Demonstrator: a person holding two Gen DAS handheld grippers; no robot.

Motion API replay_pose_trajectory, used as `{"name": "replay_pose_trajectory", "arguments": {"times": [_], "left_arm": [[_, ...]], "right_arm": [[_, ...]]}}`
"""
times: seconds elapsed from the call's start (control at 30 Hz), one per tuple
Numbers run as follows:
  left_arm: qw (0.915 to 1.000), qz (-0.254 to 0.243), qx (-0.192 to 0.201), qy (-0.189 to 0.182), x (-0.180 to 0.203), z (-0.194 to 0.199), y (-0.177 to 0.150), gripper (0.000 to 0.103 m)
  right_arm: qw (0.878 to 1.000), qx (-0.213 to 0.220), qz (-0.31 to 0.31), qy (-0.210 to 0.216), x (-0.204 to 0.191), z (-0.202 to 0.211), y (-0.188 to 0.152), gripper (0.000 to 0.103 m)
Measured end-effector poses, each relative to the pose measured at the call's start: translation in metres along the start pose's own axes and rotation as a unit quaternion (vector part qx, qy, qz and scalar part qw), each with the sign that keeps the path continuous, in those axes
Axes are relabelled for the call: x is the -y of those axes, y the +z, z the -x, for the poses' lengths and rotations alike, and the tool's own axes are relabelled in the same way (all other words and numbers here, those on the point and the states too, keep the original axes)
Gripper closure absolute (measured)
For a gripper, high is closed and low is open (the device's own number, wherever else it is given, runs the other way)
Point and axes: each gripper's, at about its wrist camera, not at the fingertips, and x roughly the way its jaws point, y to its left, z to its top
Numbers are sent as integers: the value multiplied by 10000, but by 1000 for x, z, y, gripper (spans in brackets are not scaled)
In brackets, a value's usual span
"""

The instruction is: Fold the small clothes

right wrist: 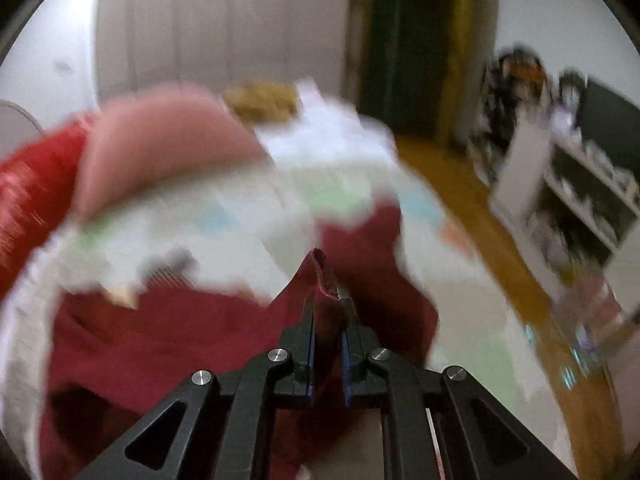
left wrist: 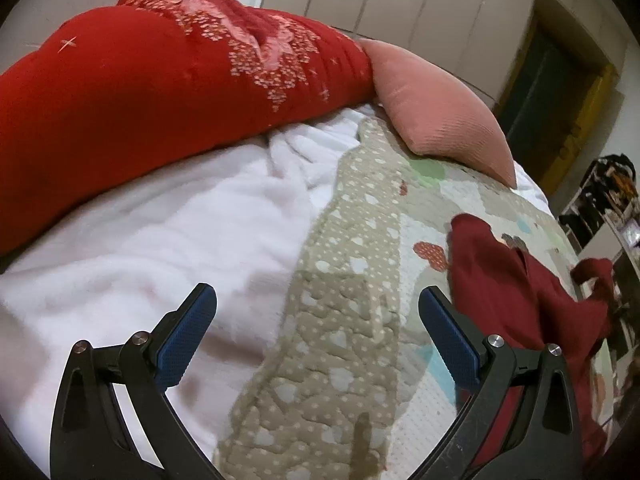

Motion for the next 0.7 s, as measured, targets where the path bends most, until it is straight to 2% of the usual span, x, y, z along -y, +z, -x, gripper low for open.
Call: {"name": "replay_pose_trajectory", "arguments": {"times": [0.07,0.1,0.2,0.23,0.27,0.33,0.37,0.43,0.47,0.53,0.6,0.63,0.7], "left_arm": [[10000,-89,15,7,4,1,-1,1],[9999,-116,15,10,6,1,-1,1],[9999,-63,-62,-78,5,2,-2,1],[9998,-35,-105,-150,6,2,-2,1],[9996,-4,-144,-257,7,4,-2,1],[9977,53,-289,-612,12,9,-4,1],[9951,68,-391,-906,17,13,-7,1],[9876,25,-570,-1464,30,21,-12,1],[9826,-70,-687,-1722,40,24,-16,1],[9764,-375,-832,-1957,58,29,-23,1],[9741,-773,-883,-1935,76,34,-31,1],[9731,-970,-885,-1895,85,38,-36,1],[9712,-1159,-906,-1875,94,42,-43,1]], "right_arm": [[9974,-704,-126,-15,10,-31,-12,93],[9970,-752,-193,-12,14,-34,-16,91],[9987,-321,-402,30,22,-10,-12,72],[9987,-86,-490,122,21,3,-8,62],[9976,219,-570,326,18,19,-2,54],[9930,645,-553,821,4,42,9,48],[9884,788,-426,1229,-10,52,14,38],[9757,790,-75,2044,-44,59,20,27],[9648,641,172,2544,-66,54,20,27],[9403,95,788,3310,-123,37,19,27],[9301,-220,1348,3410,-168,19,15,27],[9277,-366,1733,3286,-195,5,13,27],[9271,-567,2094,3057,-223,-14,7,27]]}}
